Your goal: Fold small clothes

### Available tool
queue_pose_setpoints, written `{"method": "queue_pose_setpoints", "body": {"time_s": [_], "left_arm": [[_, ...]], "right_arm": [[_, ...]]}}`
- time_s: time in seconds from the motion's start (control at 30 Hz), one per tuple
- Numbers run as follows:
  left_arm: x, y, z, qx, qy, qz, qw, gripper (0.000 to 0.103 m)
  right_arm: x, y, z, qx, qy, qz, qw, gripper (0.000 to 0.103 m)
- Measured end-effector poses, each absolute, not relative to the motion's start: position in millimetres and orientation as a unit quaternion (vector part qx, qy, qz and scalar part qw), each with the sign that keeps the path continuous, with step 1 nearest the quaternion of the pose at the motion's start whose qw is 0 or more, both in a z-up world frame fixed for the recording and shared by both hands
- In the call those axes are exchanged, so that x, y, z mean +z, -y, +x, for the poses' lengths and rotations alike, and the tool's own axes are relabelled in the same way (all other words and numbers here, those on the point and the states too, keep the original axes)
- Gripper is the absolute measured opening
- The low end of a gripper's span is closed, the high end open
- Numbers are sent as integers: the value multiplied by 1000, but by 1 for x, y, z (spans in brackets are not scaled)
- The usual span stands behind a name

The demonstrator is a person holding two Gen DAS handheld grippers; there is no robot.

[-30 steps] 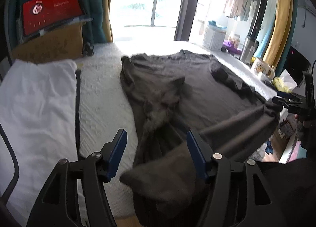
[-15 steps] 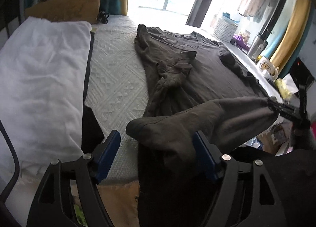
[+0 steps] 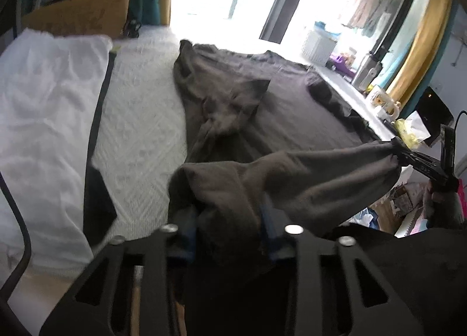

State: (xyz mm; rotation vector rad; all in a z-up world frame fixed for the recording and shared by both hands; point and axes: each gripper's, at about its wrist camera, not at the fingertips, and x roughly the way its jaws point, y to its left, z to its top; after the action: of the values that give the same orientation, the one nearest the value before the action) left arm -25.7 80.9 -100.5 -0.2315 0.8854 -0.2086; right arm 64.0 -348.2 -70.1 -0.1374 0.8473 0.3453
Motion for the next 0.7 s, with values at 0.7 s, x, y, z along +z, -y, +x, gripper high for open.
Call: {"method": "queue_pose_setpoints", "body": {"time_s": [0.7], "left_arm": [[-100, -95, -12, -119, -436, -154, 879, 52]], "right_arm": [[-93, 352, 79, 155, -447, -50, 879, 16]]}}
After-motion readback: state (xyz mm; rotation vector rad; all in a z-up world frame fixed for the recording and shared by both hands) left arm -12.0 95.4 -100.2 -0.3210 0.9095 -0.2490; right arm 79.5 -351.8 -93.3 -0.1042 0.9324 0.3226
